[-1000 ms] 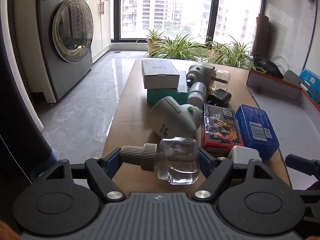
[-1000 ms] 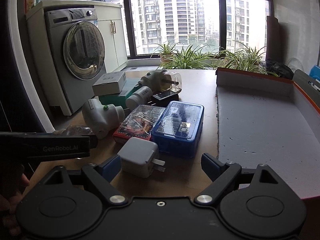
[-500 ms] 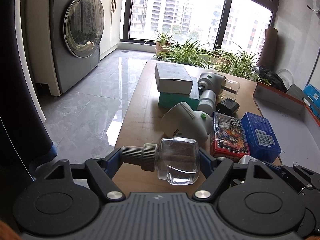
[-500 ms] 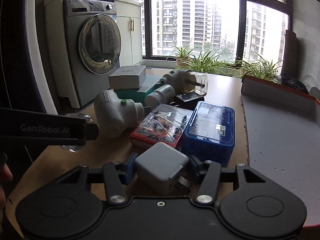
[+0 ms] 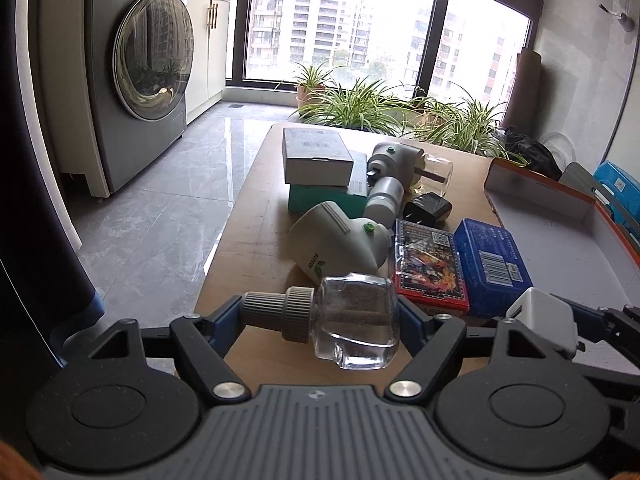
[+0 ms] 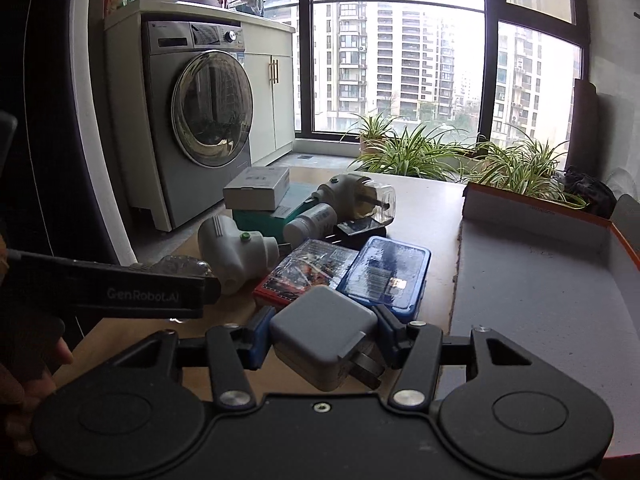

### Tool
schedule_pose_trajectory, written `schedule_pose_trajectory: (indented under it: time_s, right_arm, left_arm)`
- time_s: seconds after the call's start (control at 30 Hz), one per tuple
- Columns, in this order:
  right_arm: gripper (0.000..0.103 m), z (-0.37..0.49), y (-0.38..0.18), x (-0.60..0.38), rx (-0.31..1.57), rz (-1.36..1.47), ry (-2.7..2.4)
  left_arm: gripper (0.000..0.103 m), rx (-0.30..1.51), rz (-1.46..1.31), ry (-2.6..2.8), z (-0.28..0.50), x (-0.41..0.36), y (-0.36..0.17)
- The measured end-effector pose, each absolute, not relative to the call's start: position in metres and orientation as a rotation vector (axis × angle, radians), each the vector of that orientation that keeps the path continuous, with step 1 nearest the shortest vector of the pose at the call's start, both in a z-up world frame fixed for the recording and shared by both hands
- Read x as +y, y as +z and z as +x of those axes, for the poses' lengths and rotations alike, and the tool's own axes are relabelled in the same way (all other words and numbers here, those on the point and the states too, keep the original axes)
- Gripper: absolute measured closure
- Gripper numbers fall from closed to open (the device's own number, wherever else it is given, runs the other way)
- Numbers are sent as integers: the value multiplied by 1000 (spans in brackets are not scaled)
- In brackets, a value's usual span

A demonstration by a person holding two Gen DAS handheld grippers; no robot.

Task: Organize rigid objects
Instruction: 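Close left tool on the glass bottle while right tool grasps the white charger, then lift the glass bottle with left tool while right tool lifts the charger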

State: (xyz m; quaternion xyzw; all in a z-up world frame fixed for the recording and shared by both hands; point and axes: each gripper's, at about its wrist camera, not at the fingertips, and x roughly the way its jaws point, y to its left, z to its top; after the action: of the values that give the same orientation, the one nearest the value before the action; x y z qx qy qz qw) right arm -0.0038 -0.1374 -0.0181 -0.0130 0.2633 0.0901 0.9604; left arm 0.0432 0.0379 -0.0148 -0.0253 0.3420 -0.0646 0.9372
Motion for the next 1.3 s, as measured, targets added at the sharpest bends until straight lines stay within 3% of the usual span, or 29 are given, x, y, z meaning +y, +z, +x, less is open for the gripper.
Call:
schedule_pose_trajectory:
  time_s: [0.67, 1.3]
  right_arm:
    - [39, -10, 34, -292, 550, 79, -76]
    - [39, 23, -9, -360, 579, 82, 9]
  left_arm:
    - [23, 719, 16, -405, 53, -99, 24]
    - [23, 681, 47, -357, 93, -148, -5]
